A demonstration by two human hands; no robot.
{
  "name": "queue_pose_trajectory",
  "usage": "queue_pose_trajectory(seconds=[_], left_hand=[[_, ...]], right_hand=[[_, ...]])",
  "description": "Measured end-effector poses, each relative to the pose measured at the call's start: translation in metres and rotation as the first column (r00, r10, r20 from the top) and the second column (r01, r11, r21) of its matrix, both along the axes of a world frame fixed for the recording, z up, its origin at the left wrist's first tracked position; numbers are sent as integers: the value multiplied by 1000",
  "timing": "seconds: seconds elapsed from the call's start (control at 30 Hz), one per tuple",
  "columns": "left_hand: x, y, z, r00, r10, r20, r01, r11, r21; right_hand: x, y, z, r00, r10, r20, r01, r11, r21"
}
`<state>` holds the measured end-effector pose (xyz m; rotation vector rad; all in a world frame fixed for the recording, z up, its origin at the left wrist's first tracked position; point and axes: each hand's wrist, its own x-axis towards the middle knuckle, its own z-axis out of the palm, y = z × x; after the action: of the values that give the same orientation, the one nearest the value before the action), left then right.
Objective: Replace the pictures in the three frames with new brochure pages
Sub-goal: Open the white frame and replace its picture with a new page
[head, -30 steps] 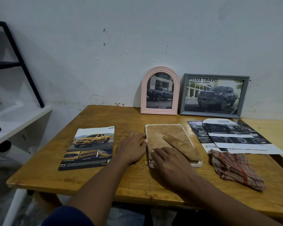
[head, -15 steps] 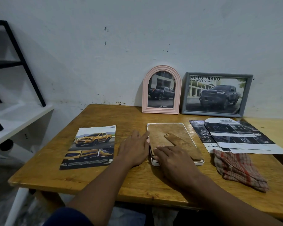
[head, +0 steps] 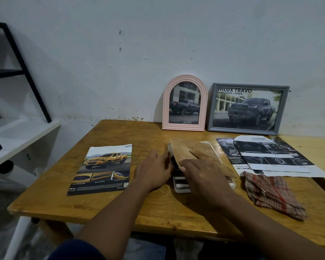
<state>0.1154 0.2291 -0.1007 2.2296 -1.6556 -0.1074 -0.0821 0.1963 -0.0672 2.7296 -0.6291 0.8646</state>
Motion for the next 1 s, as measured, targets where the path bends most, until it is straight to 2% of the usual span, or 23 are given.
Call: queue_pose_trajectory(seconds=[0.1, 0.23, 0.37, 0.53, 0.63, 0.67, 0.7, 0.73, 0.8, 0.87, 0.9, 0.93, 1.0], left_hand=[[0, 0, 2, 999, 9, -38, -8, 1000, 20], [-1, -1, 4, 996, 26, -82, -28, 999, -15], [11, -2, 7, 988, 52, -142, -50, 999, 15], [25, 4, 23, 992, 100, -80, -95, 993, 66], [25, 1, 29, 988, 153, -37, -154, 988, -12], [21, -2, 34, 980, 155, -128, -166, 983, -78], [11, -5, 43, 946, 139, -293, -181, 976, -124], [1, -11, 56, 863, 107, -494, -192, 973, -126], [-22, -25, 83, 578, 81, -812, -146, 989, -5], [-38, -36, 103, 326, 85, -942, -63, 996, 68], [-40, -40, 109, 241, 88, -967, -23, 996, 85], [-42, -43, 115, 182, 83, -980, 21, 996, 88], [-45, -45, 127, 147, 79, -986, 86, 992, 92]], right_hand=[[2, -5, 23, 986, 10, 166, -9, 1000, -7], [-6, -22, 45, 951, -24, 308, 0, 997, 76], [-18, -39, 65, 869, -119, 481, 35, 983, 179], [-31, -50, 81, 739, -262, 621, 46, 939, 341], [-32, -50, 78, 677, -327, 660, 63, 919, 390], [-30, -48, 76, 664, -335, 669, 68, 917, 392], [-29, -45, 75, 661, -330, 674, 67, 920, 385], [-26, -43, 73, 671, -313, 673, 58, 926, 372], [-20, -36, 69, 723, -248, 644, 17, 939, 343], [-14, -31, 64, 782, -168, 600, -43, 946, 321], [-12, -29, 60, 800, -132, 586, -74, 947, 314], [-12, -27, 57, 811, -101, 576, -104, 945, 311], [-12, -25, 52, 829, -53, 557, -168, 926, 338]])
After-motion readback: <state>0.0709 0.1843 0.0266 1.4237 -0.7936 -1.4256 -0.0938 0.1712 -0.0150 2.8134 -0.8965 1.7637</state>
